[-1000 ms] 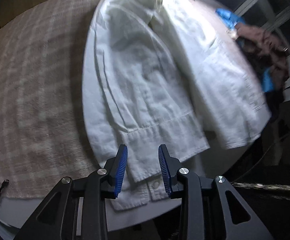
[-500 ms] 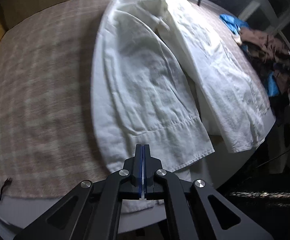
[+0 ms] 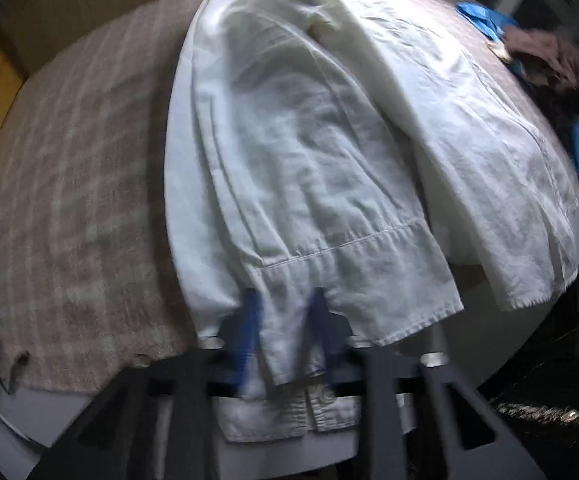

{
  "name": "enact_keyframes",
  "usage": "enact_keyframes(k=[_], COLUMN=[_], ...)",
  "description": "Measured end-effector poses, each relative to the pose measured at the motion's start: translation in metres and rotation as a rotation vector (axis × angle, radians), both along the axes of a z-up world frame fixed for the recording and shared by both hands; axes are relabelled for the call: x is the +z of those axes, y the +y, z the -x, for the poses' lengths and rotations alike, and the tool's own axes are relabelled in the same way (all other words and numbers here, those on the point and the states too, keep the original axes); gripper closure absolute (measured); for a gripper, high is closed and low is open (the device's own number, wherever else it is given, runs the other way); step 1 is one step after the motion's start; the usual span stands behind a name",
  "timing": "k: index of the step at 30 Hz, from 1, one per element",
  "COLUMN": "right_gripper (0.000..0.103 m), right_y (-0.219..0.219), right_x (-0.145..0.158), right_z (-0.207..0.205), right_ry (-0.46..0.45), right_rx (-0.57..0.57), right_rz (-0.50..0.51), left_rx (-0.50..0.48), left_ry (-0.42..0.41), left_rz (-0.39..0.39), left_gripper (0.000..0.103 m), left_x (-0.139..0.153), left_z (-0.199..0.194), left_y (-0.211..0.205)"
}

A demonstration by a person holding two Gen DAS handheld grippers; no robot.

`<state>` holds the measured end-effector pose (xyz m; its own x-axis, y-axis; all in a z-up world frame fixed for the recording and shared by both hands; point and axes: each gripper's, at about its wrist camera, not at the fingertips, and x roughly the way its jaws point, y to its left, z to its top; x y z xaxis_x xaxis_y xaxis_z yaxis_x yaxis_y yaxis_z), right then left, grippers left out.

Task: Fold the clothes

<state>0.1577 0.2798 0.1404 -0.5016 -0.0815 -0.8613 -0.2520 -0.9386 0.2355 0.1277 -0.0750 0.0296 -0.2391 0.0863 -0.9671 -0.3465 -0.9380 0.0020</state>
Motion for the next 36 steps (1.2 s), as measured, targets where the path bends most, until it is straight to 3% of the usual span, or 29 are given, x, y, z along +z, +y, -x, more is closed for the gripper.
enact_keyframes(k=[1,4,8,13,17,19,20,21,22,26,29,30,32,34,36], right_gripper=[0.040,0.040,0.040,0.040,0.040,0.040,0.040,0.040,0.040,0.040,0.040,0.040,0.040,0.040,0.040], right_y=[0.002,0.009,0.010,0.008,0.002,-0.002,-0.004,-0.005,-0.007,-0.011,-0.013,-0.013,-0.014,-0.015,-0.018], right_x=[0.000,0.000,-0.003,-0.010,-0.010,-0.009,-0.008,-0.009,-0.010,-0.021,-0.030,-0.033,-0.038,-0.043,-0.050], right_z=[-0.001,-0.004,-0.008,-0.009,-0.007,-0.006,-0.006,-0.005,-0.006,-0.008,-0.012,-0.015,-0.021,-0.029,-0.035], right_ry=[0.003,0.014,0.002,-0.008,-0.013,-0.013,-0.013,-0.015,-0.018,-0.041,-0.060,-0.065,-0.071,-0.081,-0.111], right_rx=[-0.011,-0.038,-0.054,-0.059,-0.050,-0.041,-0.037,-0.034,-0.032,-0.033,-0.041,-0.046,-0.056,-0.060,-0.066], right_rz=[0.002,0.018,0.008,0.032,0.034,0.032,0.031,0.029,0.028,0.039,0.047,0.052,0.070,0.074,0.049], left_rx=[-0.009,0.007,0.098,0.213,0.170,0.154,0.146,0.139,0.132,0.104,0.087,0.077,0.069,0.093,0.090], left_ry=[-0.005,-0.008,0.006,-0.034,-0.031,-0.018,-0.006,-0.007,-0.008,-0.009,0.044,0.088,0.163,0.163,0.171], left_rz=[-0.019,-0.057,-0.067,-0.066,-0.077,-0.092,-0.101,-0.120,-0.138,-0.210,-0.189,-0.143,-0.021,0.118,0.194], left_gripper=[0.098,0.099,0.096,0.045,0.042,0.046,0.053,0.086,0.100,0.101,0.101,0.101,0.092,0.060,0.062], left_x=[0.004,0.021,0.036,0.023,0.008,0.004,0.004,0.008,0.011,0.026,0.060,0.074,0.093,0.093,0.094], left_z=[0.000,0.003,0.007,0.019,0.038,0.044,0.046,0.046,0.046,0.046,0.046,0.047,0.051,0.063,0.063], left_y=[-0.002,-0.017,-0.048,-0.064,-0.050,-0.044,-0.041,-0.041,-0.041,-0.041,-0.056,-0.063,-0.087,-0.109,-0.120])
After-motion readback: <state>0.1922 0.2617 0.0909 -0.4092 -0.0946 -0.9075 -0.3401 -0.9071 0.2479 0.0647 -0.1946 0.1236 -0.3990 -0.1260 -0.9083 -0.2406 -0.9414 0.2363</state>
